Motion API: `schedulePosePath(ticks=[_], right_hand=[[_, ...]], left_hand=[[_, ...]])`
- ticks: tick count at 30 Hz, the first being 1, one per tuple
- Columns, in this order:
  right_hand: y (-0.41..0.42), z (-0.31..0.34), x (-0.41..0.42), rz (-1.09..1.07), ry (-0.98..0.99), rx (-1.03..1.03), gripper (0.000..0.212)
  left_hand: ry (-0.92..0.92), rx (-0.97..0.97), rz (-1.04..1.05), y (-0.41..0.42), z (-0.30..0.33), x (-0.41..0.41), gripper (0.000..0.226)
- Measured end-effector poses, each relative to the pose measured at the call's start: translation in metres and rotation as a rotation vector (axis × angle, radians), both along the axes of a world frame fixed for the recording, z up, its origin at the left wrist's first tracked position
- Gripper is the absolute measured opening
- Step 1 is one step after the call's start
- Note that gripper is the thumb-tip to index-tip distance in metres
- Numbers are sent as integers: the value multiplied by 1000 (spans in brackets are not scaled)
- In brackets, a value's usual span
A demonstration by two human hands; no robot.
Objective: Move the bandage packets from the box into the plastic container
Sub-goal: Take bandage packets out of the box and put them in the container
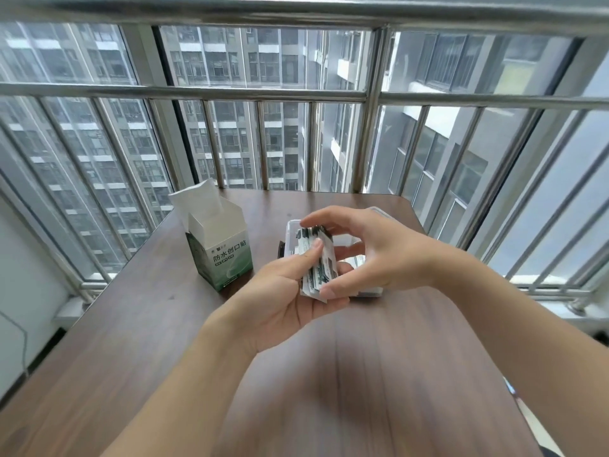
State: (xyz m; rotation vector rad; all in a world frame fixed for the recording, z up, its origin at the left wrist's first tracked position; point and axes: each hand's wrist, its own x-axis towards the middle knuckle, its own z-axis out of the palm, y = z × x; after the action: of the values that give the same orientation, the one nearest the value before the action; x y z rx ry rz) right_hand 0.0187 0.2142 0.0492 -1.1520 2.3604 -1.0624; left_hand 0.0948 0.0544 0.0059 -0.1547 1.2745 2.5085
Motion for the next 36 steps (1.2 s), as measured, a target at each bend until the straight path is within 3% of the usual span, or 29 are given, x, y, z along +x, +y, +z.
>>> schedulePosePath(ticks=[7,14,16,24,29,36], right_hand=[[-7,-4,-3,-41,79,-22,96],[-16,-10,-9,-5,70,101,107],[-18,-9,-13,-18,58,77,101],[-24,-22,-32,-110,-165,-108,42],[-32,-27,-34,-199,-320,-242,40],[-40,11,-46,-171,-377,-187,32]], left_hand=[[-20,3,58,-4,-2,-1,41],[24,-144,103,-6,-6,2,36],[9,-131,149,-7,-9,1,36],[-11,-84,234,-10,-13,0,25],[-8,-91,251,-13,-13,-3,25],[24,-100,214,-33,9,-21,31]])
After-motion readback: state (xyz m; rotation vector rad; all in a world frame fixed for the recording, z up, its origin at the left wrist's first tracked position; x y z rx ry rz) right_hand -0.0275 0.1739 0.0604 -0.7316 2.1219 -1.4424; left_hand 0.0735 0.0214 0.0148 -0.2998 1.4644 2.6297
